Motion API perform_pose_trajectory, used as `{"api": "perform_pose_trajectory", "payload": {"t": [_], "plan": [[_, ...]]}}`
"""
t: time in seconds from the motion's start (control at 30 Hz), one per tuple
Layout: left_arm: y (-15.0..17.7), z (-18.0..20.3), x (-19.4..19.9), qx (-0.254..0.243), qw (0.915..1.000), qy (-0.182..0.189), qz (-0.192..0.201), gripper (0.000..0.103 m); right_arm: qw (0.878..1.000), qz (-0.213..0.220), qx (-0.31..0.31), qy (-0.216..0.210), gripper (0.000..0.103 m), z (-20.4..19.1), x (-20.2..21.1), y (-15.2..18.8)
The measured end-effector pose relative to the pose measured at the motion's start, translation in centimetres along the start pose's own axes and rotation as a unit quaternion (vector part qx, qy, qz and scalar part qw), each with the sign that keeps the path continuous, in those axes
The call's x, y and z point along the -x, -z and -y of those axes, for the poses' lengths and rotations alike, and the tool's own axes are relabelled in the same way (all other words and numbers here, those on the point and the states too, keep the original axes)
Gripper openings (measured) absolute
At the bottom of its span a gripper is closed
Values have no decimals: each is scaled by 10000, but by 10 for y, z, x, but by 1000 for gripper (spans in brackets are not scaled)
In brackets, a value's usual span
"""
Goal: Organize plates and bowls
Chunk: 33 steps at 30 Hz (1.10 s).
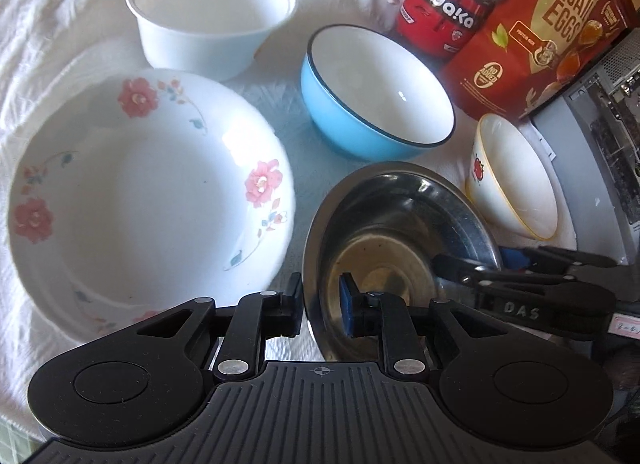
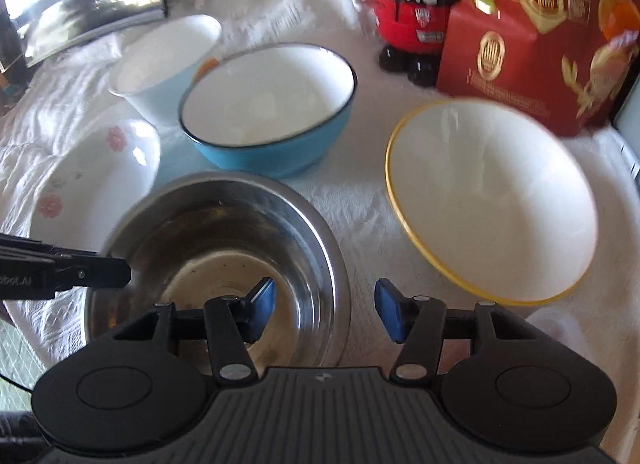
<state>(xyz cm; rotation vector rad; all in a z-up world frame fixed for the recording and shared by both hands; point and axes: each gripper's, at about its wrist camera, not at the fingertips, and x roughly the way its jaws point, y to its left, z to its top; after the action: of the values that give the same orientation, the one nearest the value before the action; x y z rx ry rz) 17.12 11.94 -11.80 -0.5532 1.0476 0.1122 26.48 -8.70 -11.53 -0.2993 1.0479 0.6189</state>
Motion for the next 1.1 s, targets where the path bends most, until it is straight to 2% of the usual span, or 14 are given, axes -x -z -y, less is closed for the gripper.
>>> {"api": "perform_pose_trajectory", "payload": {"t": [0.07, 0.2, 0.37, 0.53, 0.7, 0.87, 1.1], "plan": [[-2, 0, -1, -5, 10000, 93, -12, 24, 9998, -124, -101, -81, 55, 0, -7, 1], [-5, 2, 2, -33, 9999, 13, -135, 25, 9990, -251, -249, -273, 57, -6, -10, 2], [-10, -3, 26, -18, 10000, -36, -23, 26, 9987, -150, -344, -332, 58, -17, 6, 1], [-17, -29, 60, 200, 9995, -27, 246, 26, 9983, 41, -282, -516, 63, -38, 26, -8], [-25, -71, 78, 485, 9970, -336, 508, 28, 9967, 103, -132, -800, 64, -74, 28, -22], [-35, -114, 82, 659, 9936, -725, 559, 29, 9949, 4, 158, -991, 64, -133, 8, -27], [-45, -146, 83, 549, 9923, -900, 653, 29, 9937, -144, 542, -971, 65, -185, -23, -45]]}}
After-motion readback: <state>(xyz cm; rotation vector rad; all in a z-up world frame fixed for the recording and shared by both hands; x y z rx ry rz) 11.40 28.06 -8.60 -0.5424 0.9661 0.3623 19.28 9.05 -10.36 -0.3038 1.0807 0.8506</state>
